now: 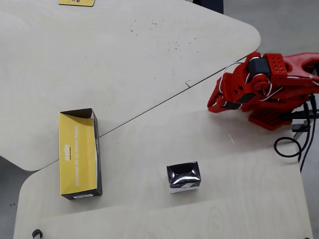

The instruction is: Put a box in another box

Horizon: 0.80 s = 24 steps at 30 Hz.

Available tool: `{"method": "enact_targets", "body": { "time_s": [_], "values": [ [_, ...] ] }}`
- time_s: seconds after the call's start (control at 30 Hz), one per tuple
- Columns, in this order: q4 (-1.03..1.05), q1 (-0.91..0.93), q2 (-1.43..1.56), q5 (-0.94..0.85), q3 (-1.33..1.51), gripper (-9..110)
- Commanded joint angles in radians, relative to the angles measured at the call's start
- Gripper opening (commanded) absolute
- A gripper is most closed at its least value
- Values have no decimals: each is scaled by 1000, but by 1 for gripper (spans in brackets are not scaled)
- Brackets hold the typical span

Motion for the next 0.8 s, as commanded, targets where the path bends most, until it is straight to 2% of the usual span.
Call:
{"method": "enact_targets", "body": {
  "time_s": [0.0,0.17,0.37,0.5,0.63,0.77],
  "values": [
    [25,-2,3,-6,0,0],
    [0,18,3,-61,0,0],
    [-333,95,5,199,0,11],
    [-474,193,5,273,-29,18],
    [-465,219,-64,377,-199,24],
    [-454,181,-373,540,-549,26]
  ]
}}
